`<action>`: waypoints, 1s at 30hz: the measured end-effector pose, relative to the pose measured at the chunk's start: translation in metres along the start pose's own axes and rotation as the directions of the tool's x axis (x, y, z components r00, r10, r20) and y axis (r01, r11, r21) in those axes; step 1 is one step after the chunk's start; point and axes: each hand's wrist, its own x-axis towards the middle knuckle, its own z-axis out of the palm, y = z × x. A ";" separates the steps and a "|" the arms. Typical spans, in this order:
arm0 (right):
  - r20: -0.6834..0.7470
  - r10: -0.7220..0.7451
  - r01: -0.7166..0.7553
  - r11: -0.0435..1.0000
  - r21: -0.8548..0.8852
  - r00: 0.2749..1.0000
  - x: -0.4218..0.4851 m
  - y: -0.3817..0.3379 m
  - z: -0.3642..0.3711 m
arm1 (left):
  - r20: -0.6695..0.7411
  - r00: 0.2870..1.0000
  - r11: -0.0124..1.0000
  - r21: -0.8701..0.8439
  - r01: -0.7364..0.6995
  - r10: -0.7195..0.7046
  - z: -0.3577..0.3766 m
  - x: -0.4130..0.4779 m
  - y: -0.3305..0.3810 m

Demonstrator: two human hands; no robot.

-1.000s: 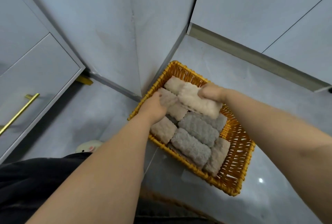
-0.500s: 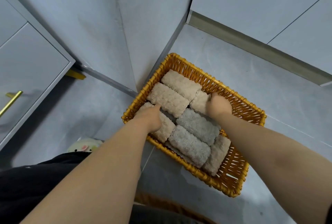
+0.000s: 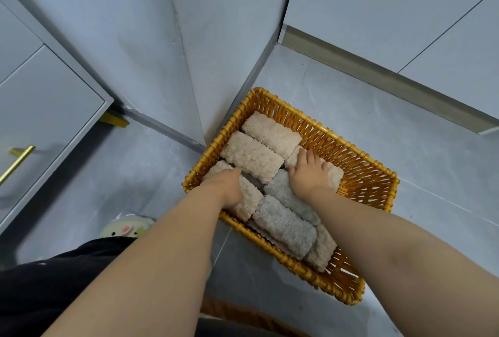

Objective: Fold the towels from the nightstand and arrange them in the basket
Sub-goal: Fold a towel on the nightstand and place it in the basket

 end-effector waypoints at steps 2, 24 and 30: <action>-0.209 0.009 0.007 0.997 0.073 0.978 -0.009 -0.006 -0.003 | -0.026 1.000 1.000 -0.012 -0.006 0.006 -0.002 -0.001 -0.002; -0.584 -0.515 0.742 0.622 0.249 0.628 -0.091 -0.195 -0.106 | -0.483 0.871 0.988 0.073 0.138 -0.086 -0.119 -0.132 -0.073; -0.642 -0.520 0.812 0.493 0.313 0.563 -0.113 -0.258 -0.171 | -0.663 0.726 0.971 -0.009 0.237 -0.184 -0.166 -0.195 -0.093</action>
